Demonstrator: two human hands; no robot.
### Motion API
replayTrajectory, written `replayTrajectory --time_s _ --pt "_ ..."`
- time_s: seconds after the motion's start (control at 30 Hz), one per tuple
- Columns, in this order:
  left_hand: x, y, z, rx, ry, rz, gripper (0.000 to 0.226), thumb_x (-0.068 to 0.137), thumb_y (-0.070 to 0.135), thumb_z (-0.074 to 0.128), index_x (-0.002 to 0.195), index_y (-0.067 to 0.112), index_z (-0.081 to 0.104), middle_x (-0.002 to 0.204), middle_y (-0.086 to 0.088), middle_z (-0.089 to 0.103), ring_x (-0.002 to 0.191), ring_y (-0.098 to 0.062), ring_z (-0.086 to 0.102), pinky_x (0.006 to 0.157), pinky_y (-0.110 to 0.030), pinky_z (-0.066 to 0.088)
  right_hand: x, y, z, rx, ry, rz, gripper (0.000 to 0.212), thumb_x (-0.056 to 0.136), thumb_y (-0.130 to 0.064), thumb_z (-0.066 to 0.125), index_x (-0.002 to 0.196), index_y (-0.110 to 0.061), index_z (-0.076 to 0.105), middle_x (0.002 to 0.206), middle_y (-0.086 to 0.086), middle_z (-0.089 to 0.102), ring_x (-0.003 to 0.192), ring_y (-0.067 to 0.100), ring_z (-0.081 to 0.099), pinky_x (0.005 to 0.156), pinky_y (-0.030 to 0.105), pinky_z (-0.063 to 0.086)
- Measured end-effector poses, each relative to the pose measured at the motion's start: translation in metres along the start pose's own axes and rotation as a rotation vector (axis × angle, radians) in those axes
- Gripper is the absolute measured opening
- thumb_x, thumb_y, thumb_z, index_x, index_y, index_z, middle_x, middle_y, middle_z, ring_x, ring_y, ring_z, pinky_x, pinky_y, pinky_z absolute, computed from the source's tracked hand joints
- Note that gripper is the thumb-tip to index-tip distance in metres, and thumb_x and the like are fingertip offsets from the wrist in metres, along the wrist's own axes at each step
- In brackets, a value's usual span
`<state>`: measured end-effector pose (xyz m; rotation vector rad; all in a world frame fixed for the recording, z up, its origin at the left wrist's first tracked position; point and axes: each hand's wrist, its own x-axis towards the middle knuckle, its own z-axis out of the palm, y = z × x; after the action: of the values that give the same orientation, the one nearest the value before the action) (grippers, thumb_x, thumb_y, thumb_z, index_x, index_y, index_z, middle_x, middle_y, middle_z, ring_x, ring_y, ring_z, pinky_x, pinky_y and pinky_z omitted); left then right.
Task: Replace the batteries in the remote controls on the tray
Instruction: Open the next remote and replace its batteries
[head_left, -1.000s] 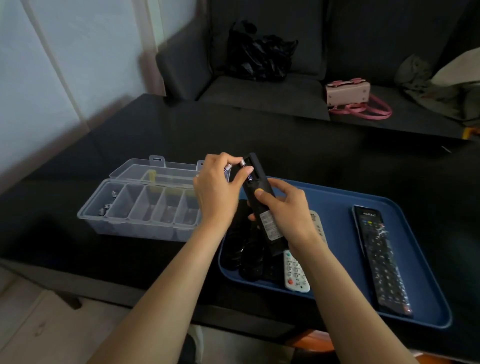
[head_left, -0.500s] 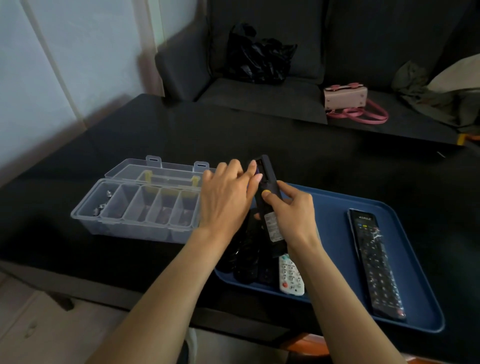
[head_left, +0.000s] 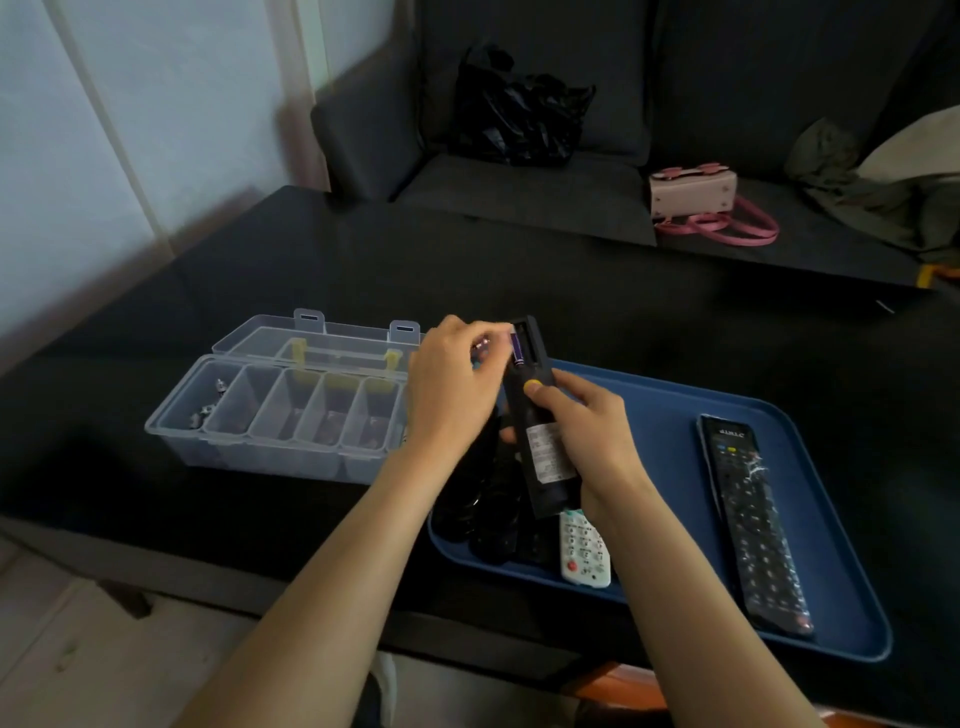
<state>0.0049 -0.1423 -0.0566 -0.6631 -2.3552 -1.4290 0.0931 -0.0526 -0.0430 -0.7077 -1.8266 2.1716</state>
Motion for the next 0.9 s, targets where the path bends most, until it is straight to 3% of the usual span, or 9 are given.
replayTrajectory --time_s 0.07,0.13,0.23,0.33,0.43,0.57,0.7,0.9 --pt "0.001 0.003 -0.004 -0.211 -0.042 -0.147 0.028 0.097 0.017 0.04 0.103 0.02 0.068 0.085 0.006 0.051 0.076 0.004 0.05 0.066 -0.008 0.037 -0.001 0.0 -0.003 -0.009 -0.011 0.03 0.014 0.093 -0.011 0.058 0.105 -0.014 0.065 0.081 0.016 0.072 0.06 0.024 0.068 0.049 0.026 0.053" --pt "0.002 0.004 -0.007 -0.342 -0.09 -0.209 0.028 0.098 0.013 0.039 0.106 0.017 0.065 0.089 0.006 0.051 0.075 0.004 0.05 0.065 -0.005 0.037 -0.002 -0.002 -0.006 -0.028 -0.013 0.038 0.012 0.093 -0.012 0.058 0.101 -0.018 0.063 0.084 0.017 0.072 0.061 0.024 0.068 0.048 0.025 0.051" --pt "0.001 0.008 -0.011 -0.44 -0.097 -0.138 0.017 0.093 0.011 0.051 0.102 0.016 0.066 0.093 0.004 0.065 0.082 0.002 0.061 0.07 -0.007 0.044 -0.003 -0.002 -0.01 -0.062 -0.02 0.031 0.018 0.093 -0.013 0.059 0.11 -0.018 0.06 0.086 0.017 0.072 0.062 0.023 0.069 0.049 0.025 0.052" --pt "0.001 0.009 -0.01 -0.442 -0.015 -0.091 0.009 0.086 0.016 0.064 0.093 0.02 0.069 0.093 0.008 0.07 0.089 -0.002 0.065 0.078 -0.018 0.051 -0.004 -0.002 -0.01 -0.084 -0.026 0.016 0.022 0.093 -0.014 0.059 0.114 -0.019 0.059 0.086 0.016 0.073 0.062 0.022 0.069 0.052 0.027 0.055" --pt "0.0 0.009 -0.008 -0.438 0.029 -0.086 0.008 0.083 0.015 0.068 0.09 0.017 0.07 0.085 0.005 0.071 0.079 -0.006 0.068 0.074 -0.024 0.054 -0.004 -0.001 -0.01 -0.096 -0.032 0.015 0.019 0.093 -0.014 0.059 0.11 -0.023 0.059 0.086 0.016 0.073 0.061 0.021 0.069 0.053 0.028 0.056" --pt "-0.003 0.012 -0.004 -0.315 -0.002 0.018 0.009 0.081 0.01 0.069 0.09 0.012 0.069 0.082 0.003 0.07 0.074 -0.003 0.067 0.07 -0.021 0.054 -0.006 -0.003 -0.01 -0.095 -0.041 0.017 0.017 0.093 -0.012 0.059 0.092 -0.029 0.059 0.086 0.017 0.072 0.059 0.02 0.068 0.054 0.027 0.057" --pt "-0.007 0.014 0.0 -0.216 -0.11 0.157 0.012 0.08 0.009 0.07 0.092 0.01 0.071 0.083 0.006 0.069 0.081 0.0 0.063 0.07 -0.008 0.046 -0.004 -0.002 -0.013 -0.076 -0.028 0.004 0.017 0.092 -0.013 0.059 0.108 -0.019 0.062 0.09 0.019 0.072 0.062 0.023 0.069 0.056 0.03 0.058" --pt "-0.007 0.005 0.005 -0.163 -0.146 0.275 0.016 0.079 0.008 0.07 0.095 0.006 0.071 0.103 -0.001 0.069 0.095 -0.004 0.061 0.083 -0.008 0.045 -0.002 -0.002 -0.018 -0.06 -0.037 -0.003 0.016 0.092 -0.014 0.06 0.106 -0.021 0.065 0.092 0.017 0.072 0.068 0.025 0.07 0.061 0.033 0.059"
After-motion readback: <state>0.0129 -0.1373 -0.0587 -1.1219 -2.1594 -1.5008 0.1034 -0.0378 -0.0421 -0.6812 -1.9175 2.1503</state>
